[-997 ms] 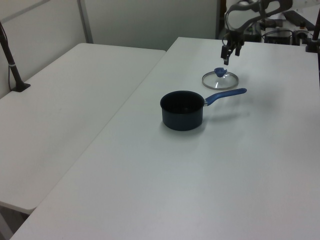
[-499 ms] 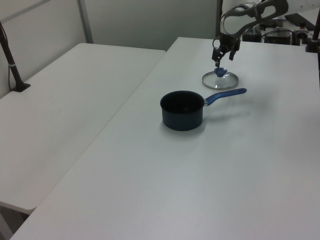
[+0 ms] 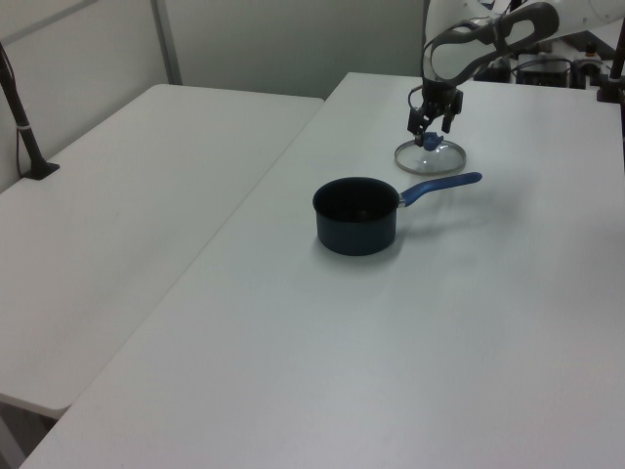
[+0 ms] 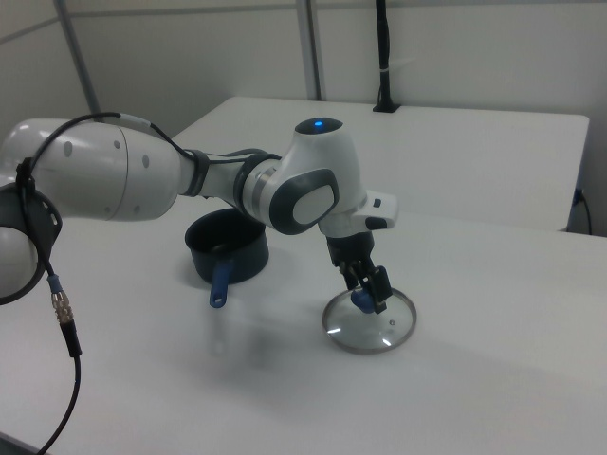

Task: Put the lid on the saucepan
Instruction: 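Lower the gripper and close it on the blue knob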

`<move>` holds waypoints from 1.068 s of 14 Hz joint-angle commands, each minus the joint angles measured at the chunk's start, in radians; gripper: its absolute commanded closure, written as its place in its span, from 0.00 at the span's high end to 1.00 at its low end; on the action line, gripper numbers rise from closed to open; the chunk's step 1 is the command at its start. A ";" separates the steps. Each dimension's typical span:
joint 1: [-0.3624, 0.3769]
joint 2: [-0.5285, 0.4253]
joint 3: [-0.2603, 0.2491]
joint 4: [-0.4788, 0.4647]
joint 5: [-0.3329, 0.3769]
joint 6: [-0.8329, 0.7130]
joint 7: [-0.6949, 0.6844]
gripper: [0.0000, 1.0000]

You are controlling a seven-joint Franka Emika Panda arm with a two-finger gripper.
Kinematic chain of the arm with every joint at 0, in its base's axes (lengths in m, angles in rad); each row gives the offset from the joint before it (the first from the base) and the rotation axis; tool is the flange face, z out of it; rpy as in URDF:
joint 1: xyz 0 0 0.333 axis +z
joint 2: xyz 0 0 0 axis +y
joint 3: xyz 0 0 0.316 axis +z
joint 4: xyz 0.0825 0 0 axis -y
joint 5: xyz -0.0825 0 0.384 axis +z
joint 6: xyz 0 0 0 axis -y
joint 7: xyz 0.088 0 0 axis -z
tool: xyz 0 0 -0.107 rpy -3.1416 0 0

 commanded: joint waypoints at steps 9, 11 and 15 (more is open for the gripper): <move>-0.001 -0.012 -0.002 -0.027 0.006 0.021 -0.027 0.49; 0.002 -0.018 -0.002 -0.023 0.009 0.014 -0.025 0.45; 0.002 -0.081 -0.011 -0.016 0.008 -0.039 -0.030 0.44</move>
